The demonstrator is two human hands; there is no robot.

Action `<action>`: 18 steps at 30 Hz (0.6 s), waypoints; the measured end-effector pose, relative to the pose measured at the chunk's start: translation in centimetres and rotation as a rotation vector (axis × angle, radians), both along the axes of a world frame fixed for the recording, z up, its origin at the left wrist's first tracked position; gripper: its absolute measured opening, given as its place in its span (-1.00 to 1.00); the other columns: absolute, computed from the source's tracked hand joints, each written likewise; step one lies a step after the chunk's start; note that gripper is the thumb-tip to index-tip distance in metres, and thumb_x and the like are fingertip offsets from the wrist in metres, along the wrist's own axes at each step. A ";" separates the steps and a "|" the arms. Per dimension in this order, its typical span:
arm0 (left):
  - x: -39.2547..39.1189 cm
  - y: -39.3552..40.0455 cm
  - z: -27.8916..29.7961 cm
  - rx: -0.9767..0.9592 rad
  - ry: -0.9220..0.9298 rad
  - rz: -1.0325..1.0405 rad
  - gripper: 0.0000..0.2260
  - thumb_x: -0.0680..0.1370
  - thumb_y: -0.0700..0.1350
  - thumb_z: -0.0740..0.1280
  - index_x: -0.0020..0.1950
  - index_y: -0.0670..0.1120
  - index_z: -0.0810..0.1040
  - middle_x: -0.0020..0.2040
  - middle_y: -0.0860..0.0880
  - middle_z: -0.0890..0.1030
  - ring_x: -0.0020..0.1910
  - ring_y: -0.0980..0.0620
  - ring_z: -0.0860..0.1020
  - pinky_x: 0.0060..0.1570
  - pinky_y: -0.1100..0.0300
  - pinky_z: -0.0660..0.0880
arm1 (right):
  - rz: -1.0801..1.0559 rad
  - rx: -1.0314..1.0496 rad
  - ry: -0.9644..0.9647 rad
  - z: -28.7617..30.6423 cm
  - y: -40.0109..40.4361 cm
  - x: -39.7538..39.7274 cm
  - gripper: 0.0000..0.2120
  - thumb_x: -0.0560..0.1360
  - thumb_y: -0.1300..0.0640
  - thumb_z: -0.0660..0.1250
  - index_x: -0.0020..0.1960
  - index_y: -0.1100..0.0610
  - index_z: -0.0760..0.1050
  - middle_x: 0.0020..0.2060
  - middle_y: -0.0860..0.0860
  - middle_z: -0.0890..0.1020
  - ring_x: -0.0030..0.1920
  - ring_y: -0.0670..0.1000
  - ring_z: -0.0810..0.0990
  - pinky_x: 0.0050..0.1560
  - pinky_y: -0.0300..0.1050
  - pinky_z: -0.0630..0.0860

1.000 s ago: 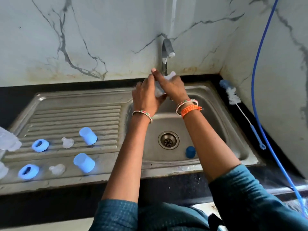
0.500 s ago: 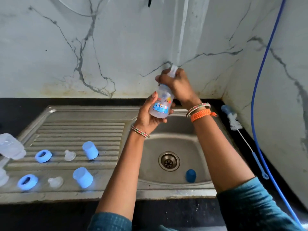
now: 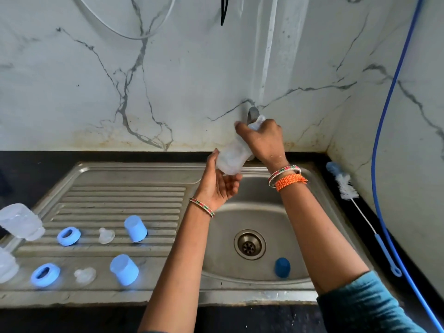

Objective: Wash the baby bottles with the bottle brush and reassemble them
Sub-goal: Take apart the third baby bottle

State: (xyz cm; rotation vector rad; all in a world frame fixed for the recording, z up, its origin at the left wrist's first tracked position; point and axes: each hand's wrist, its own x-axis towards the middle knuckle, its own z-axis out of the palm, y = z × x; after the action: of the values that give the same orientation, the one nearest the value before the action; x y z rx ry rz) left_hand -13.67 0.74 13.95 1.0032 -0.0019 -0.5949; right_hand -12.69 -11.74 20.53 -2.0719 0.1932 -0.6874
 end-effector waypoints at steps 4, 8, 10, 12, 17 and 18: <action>0.1 -0.5 -0.7 0.075 0.072 -0.064 -0.26 0.51 0.41 -0.09 -0.22 -0.20 0.55 -0.47 -0.08 0.56 -0.57 0.07 0.48 -0.57 0.34 0.41 | -0.023 -0.095 -0.026 0.0 0.6 -0.1 -0.64 0.34 -0.08 0.35 -0.40 0.16 0.34 -0.51 0.00 0.43 -0.44 0.06 0.42 -0.42 -0.20 0.28; 0.7 -0.7 -0.8 -0.147 0.091 0.032 -0.33 0.53 0.36 0.02 0.13 -0.22 0.51 -0.12 -0.21 0.63 -0.24 -0.08 0.61 -0.31 0.15 0.61 | -0.233 -0.148 0.019 -0.6 0.8 0.4 -0.59 0.33 -0.14 0.31 -0.10 0.22 0.50 -0.44 -0.03 0.48 -0.32 0.11 0.52 -0.40 -0.25 0.27; 0.8 -0.4 -0.6 -0.285 0.072 0.089 -0.52 0.56 0.20 0.17 0.16 -0.21 0.49 -0.08 -0.20 0.63 -0.20 -0.09 0.62 -0.21 0.10 0.63 | -0.190 -0.127 0.039 -0.9 0.6 0.6 -0.54 0.36 -0.18 0.33 -0.08 0.25 0.51 -0.42 0.00 0.52 -0.30 0.11 0.56 -0.37 -0.21 0.36; 0.9 0.2 -0.6 -0.353 0.067 0.135 -0.68 0.56 0.04 0.23 0.09 -0.21 0.51 -0.17 -0.17 0.64 -0.28 -0.06 0.62 -0.22 0.15 0.60 | 0.032 -0.113 0.043 -1.0 0.1 0.7 -0.42 0.36 -0.25 0.38 -0.07 0.31 0.53 -0.36 0.09 0.60 -0.29 0.11 0.60 -0.38 -0.10 0.50; 1.0 1.2 -0.9 -0.214 0.173 0.122 -0.56 0.55 0.16 0.23 0.02 -0.24 0.52 -0.27 -0.21 0.56 -0.46 0.00 0.56 -0.55 0.34 0.49 | 0.495 -0.002 0.126 0.0 -0.4 -0.5 -0.69 0.39 0.07 0.52 -0.05 0.26 0.54 -0.16 0.14 0.64 -0.18 0.11 0.64 -0.28 -0.02 0.63; 1.2 1.3 -1.1 -0.193 0.206 0.127 -0.55 0.55 0.18 0.21 -0.01 -0.25 0.49 -0.29 -0.21 0.52 -0.52 0.02 0.52 -0.59 0.36 0.44 | 0.562 0.093 0.123 0.1 -0.4 -0.7 -0.75 0.39 0.18 0.51 -0.03 0.27 0.53 -0.13 0.13 0.62 -0.17 0.08 0.64 -0.26 -0.02 0.63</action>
State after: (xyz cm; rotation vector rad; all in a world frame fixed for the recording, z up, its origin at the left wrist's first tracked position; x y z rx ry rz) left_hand -12.48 2.04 12.81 0.7464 0.1826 -0.5678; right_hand -13.43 -12.14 20.64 -1.9487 -0.2776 -0.2029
